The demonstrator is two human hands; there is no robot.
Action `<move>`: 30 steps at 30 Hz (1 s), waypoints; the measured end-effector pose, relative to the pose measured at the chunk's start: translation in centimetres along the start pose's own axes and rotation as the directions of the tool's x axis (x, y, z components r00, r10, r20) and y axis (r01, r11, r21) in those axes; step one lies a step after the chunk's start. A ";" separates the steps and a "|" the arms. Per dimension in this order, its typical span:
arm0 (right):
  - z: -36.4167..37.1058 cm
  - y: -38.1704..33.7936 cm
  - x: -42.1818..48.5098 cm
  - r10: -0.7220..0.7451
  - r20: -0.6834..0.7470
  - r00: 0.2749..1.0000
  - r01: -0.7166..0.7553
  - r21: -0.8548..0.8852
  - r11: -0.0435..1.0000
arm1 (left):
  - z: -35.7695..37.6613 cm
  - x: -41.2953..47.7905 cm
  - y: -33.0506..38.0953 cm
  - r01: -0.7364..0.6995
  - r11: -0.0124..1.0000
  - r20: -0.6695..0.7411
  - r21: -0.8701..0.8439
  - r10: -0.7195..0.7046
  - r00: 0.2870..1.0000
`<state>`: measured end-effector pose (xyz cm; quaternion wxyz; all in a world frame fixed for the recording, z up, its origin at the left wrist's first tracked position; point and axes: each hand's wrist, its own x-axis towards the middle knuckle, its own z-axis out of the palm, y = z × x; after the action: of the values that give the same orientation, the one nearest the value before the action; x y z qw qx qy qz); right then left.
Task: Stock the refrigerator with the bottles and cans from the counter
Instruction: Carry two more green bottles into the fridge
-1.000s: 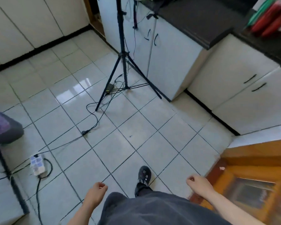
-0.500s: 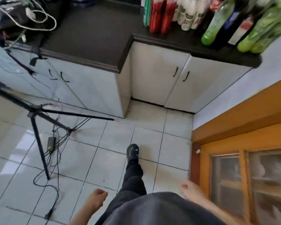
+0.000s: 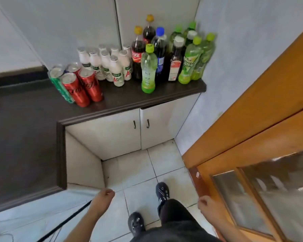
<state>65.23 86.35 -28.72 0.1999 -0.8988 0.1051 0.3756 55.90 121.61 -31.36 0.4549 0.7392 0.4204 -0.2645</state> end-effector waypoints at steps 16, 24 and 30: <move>-21.4 -27.0 17.0 -0.392 -0.605 0.694 0.652 0.296 0.698 | -4.5 7.6 29.1 -0.453 0.816 -0.454 -0.358 0.272 0.849; -28.9 -35.0 19.1 -0.361 -0.879 0.311 0.806 0.043 0.590 | -7.0 7.0 41.0 -0.750 0.651 -0.699 -0.119 0.482 0.529; -29.5 -35.5 20.8 -0.408 -0.825 0.391 0.758 0.037 0.652 | -7.2 9.0 44.1 -0.767 0.639 -0.656 -0.064 0.552 0.515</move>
<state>110.47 104.46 -14.86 0.4414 -0.8784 -0.0776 -0.1658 98.49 121.19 -15.26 0.4920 0.7932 0.2576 0.2496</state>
